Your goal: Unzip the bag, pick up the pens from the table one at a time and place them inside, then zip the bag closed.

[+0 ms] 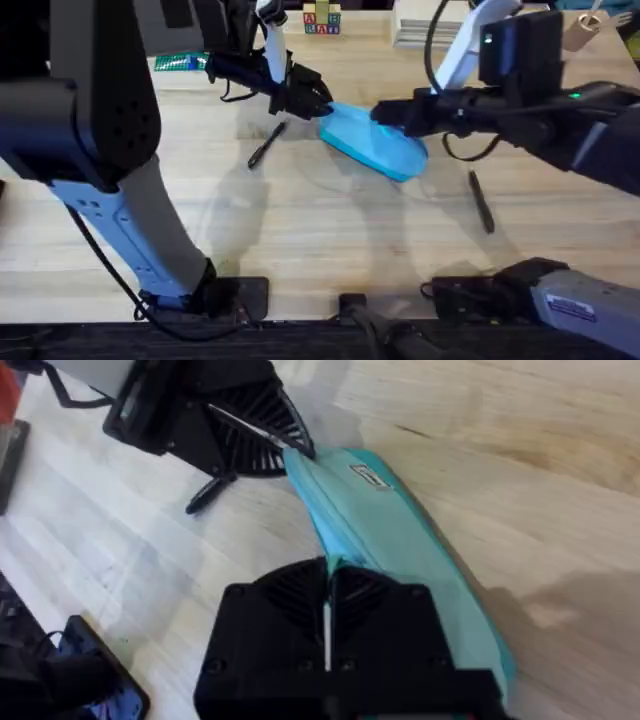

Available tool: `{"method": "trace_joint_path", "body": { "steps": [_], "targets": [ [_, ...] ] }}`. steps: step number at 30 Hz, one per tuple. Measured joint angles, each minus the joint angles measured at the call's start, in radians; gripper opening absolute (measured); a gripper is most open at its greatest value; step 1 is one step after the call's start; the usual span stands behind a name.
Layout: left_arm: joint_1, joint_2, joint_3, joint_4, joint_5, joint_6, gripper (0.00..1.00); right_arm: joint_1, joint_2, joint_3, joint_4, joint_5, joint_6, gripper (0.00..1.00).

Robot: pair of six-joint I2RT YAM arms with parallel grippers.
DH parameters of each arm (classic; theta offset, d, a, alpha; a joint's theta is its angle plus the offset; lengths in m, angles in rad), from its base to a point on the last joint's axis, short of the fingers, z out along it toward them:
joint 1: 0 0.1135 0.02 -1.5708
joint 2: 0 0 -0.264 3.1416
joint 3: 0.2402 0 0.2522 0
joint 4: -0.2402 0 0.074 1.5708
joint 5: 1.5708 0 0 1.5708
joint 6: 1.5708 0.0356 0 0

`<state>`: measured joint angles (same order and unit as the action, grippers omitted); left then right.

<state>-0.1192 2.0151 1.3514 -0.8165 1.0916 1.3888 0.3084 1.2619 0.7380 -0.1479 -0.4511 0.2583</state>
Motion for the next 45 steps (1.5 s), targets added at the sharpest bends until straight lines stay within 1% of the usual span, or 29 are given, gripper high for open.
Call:
{"method": "trace_joint_path", "body": {
  "steps": [7,17,29,45],
  "targets": [
    [0.000,0.000,0.000,0.000,0.000,0.000,0.041,0.037,0.072,0.000,0.139,-0.006,0.049,0.031],
    [0.000,0.000,0.000,0.001,-0.002,0.000,0.042,0.067,0.181,0.000,0.341,-0.018,0.146,0.030],
    [0.000,0.000,0.000,0.002,-0.012,0.000,0.042,0.102,0.274,0.000,0.512,-0.022,0.217,0.030],
    [0.000,0.000,0.000,0.002,-0.015,0.000,0.042,0.104,0.284,0.001,0.522,-0.025,0.237,0.030]
  ]
}}
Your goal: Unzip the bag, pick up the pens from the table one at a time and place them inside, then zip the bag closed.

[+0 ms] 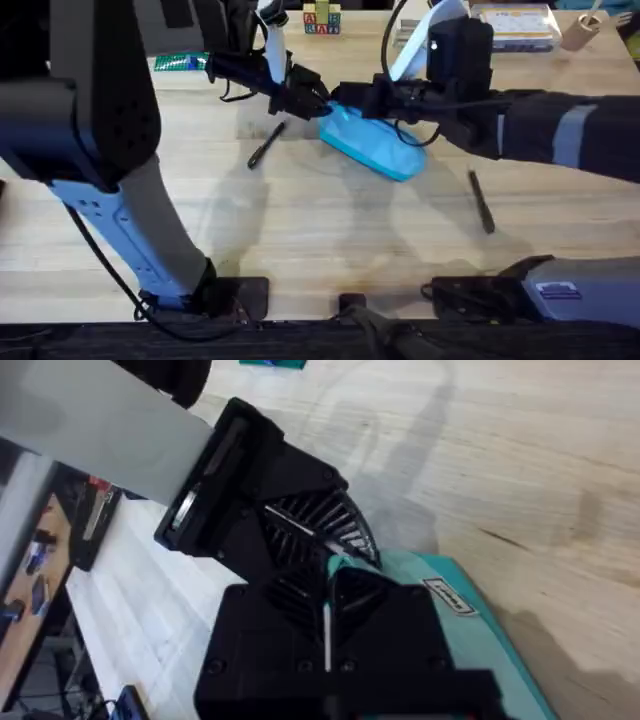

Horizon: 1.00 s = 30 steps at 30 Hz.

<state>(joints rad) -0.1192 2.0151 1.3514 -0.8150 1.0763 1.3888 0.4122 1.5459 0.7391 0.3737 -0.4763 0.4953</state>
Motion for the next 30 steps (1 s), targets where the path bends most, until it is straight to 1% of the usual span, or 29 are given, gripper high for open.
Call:
{"method": "trace_joint_path", "body": {
  "steps": [5,6,7,8,10,11,13,14,16,21,30],
  "targets": [
    [0.000,0.000,0.000,0.000,0.000,0.000,0.042,0.000,0.000,0.000,0.000,0.000,0.003,0.033],
    [0.000,0.000,0.000,0.000,0.000,0.000,0.042,0.000,0.000,0.000,-0.001,0.000,0.005,0.058],
    [0.000,0.000,0.000,0.000,0.000,0.000,0.042,0.000,0.000,0.000,-0.001,-0.003,0.007,0.134],
    [0.000,0.000,0.000,0.000,0.000,0.000,0.042,0.000,0.000,0.002,0.001,-0.005,0.006,0.241],
    [-0.001,0.000,0.000,0.003,0.000,0.000,0.042,0.004,-0.001,0.010,-0.005,-0.015,0.005,0.528],
    [-0.001,0.000,0.000,0.004,0.000,0.000,0.042,0.007,-0.003,0.014,-0.011,-0.020,0.003,0.652],
    [-0.003,0.000,0.000,0.004,-0.003,0.000,0.042,0.012,-0.023,0.019,-0.049,-0.027,-0.013,0.947],
    [-0.003,0.000,0.000,0.003,-0.003,0.000,0.042,0.012,-0.038,0.019,-0.071,-0.026,-0.021,0.978],
    [-0.003,0.000,0.000,0.000,0.000,0.000,0.042,0.011,-0.079,0.019,-0.139,-0.013,-0.045,0.993],
    [-0.003,0.000,0.000,-0.002,0.005,0.000,0.042,0.008,-0.207,0.019,-0.285,0.038,-0.105,0.995],
    [-0.003,0.000,0.000,-0.002,0.007,0.000,0.042,0.008,-0.499,0.019,-0.553,0.187,-0.213,0.995]
  ]
}}
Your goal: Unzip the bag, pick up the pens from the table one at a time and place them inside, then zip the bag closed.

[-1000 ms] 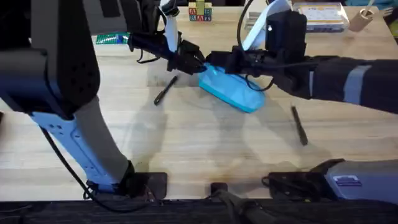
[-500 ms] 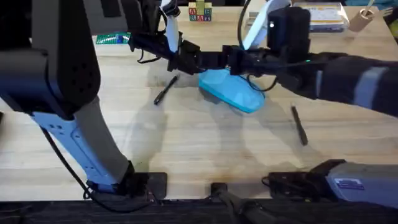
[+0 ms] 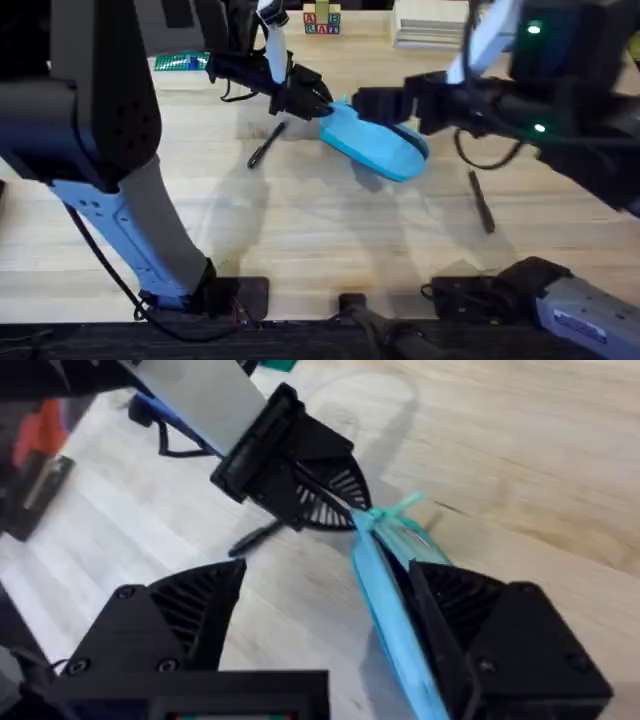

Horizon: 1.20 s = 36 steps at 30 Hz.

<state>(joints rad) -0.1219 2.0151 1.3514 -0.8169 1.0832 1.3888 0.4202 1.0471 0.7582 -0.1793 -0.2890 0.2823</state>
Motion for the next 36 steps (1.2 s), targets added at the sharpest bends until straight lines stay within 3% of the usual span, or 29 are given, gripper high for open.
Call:
{"method": "trace_joint_path", "body": {
  "steps": [12,13,16,17,30,36],
  "targets": [
    [0.000,0.000,0.000,0.000,0.000,0.000,0.042,0.000,-0.230,0.000,-0.266,0.095,-0.104,0.996],
    [0.000,0.000,0.000,0.001,0.000,0.004,0.253,0.000,-0.285,0.000,-0.371,0.113,-0.137,0.996],
    [0.000,0.000,0.000,0.000,0.000,0.003,0.728,0.000,-0.309,0.000,-0.415,0.141,-0.150,0.996],
    [0.000,0.000,0.000,-0.002,-0.001,0.001,0.984,0.000,-0.325,0.000,-0.429,0.163,-0.160,0.996],
    [0.023,-0.017,0.002,-0.003,-0.011,0.003,0.992,0.000,-0.330,0.000,-0.455,0.189,-0.164,0.996],
    [0.068,-0.175,0.006,-0.069,-0.084,0.003,0.992,0.000,-0.330,0.000,-0.489,0.222,-0.168,0.994]
  ]
}}
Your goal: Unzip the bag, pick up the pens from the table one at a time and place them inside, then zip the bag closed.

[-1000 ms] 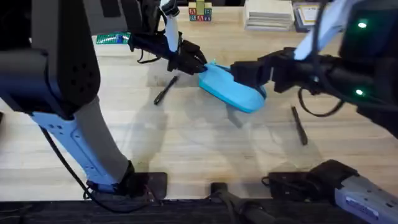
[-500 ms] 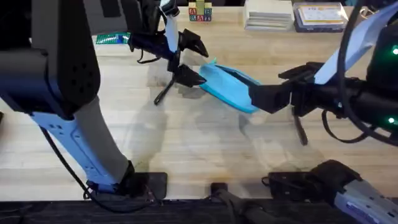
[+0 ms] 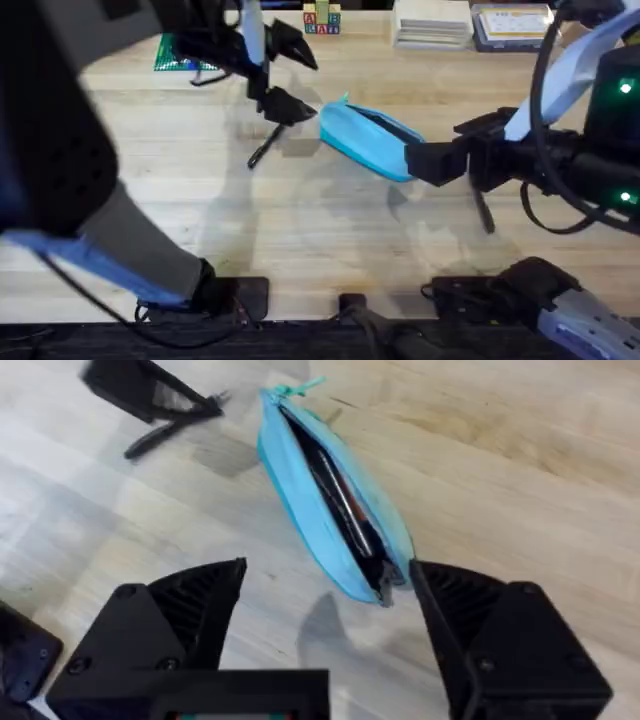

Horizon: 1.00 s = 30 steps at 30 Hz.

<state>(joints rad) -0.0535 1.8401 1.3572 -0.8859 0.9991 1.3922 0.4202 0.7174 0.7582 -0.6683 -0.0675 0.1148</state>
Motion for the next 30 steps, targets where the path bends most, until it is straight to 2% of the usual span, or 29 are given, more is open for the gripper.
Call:
{"method": "trace_joint_path", "body": {
  "steps": [2,5,6,10,14,20,28,29,30],
  "targets": [
    [0.010,-0.051,0.004,-0.039,-0.023,0.000,0.992,0.000,0.000,0.000,-0.005,0.004,-0.010,0.959],
    [0.020,-0.117,0.007,-0.113,-0.057,0.000,0.992,0.000,0.000,0.000,-0.009,0.009,-0.038,0.776],
    [0.028,-0.157,0.008,-0.185,-0.084,0.000,0.992,0.000,0.000,0.000,-0.009,0.015,-0.074,0.530],
    [0.032,-0.202,0.008,-0.273,-0.117,0.000,0.992,0.000,0.000,0.000,-0.010,0.019,-0.107,0.067],
    [0.032,-0.255,0.008,-0.312,-0.146,-0.044,0.992,0.000,0.000,0.000,-0.012,0.019,-0.128,0.032],
    [0.032,-0.346,0.008,-0.320,-0.202,-0.182,0.994,0.000,0.000,0.000,-0.048,0.020,-0.218,0.032],
    [0.032,-0.446,0.008,-0.324,-0.286,-0.421,0.994,0.000,0.000,0.000,-0.093,0.020,-0.324,0.032],
    [0.032,-0.466,0.008,-0.329,-0.300,-0.499,0.994,0.000,0.000,0.000,-0.103,0.020,-0.376,0.032],
    [0.032,-0.470,0.008,-0.331,-0.305,-0.522,0.994,0.000,0.000,0.000,-0.103,0.021,-0.393,0.032]
  ]
}}
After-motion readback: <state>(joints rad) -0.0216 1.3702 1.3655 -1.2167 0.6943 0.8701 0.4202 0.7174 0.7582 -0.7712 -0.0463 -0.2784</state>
